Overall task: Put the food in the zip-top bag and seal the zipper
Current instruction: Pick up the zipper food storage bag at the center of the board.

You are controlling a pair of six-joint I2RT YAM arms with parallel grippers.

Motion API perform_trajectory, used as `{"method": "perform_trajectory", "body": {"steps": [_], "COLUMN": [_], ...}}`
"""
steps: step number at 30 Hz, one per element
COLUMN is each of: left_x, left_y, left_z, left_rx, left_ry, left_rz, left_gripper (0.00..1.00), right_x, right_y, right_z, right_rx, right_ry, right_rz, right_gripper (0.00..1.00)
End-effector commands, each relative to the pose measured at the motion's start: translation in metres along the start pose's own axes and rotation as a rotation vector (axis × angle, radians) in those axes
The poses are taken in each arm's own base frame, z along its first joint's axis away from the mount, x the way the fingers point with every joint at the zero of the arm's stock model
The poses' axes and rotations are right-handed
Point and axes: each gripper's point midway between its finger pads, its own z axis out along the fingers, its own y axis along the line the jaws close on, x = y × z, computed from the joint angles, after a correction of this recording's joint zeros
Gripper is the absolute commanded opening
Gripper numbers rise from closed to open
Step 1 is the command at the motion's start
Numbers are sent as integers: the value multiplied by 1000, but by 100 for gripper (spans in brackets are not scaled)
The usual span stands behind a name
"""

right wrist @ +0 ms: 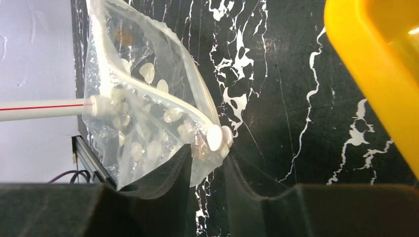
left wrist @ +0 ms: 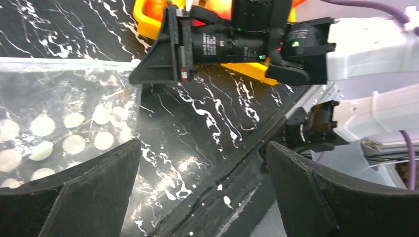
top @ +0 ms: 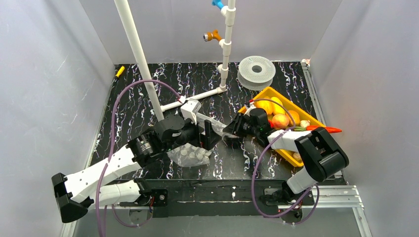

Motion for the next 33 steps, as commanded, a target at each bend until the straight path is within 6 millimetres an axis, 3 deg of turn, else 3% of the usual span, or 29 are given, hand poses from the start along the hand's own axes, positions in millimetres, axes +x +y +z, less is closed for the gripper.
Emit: {"method": "perform_trajectory", "body": {"steps": [1, 5, 6, 11, 21, 27, 33], "left_x": [5, 12, 13, 23, 31, 17, 4], "left_y": [-8, 1, 4, 23, -4, -9, -7], "left_z": [-14, -21, -23, -25, 0, 12, 19], "left_rx": [33, -15, -35, -200, -170, -203, -368], "left_ry": [28, 69, 82, 151, 190, 158, 89], "left_rz": [-68, -51, -56, -155, -509, -608, -698], "left_gripper": [98, 98, 98, 98, 97, 91, 86], "right_x": [-5, -3, -3, -3, 3, -7, -27], "right_y": [22, 24, 25, 46, 78, 74, 72], "right_z": [6, 8, 6, -14, -86, -119, -138], "right_rx": [-123, -140, -146, -208, -180, -119, -56], "right_ry": [-4, 3, 4, -21, -77, -184, -292], "right_rz": [-103, -139, -147, -248, -517, -583, -623], "right_gripper": [29, 3, 1, 1, 1, 1, 1]}}
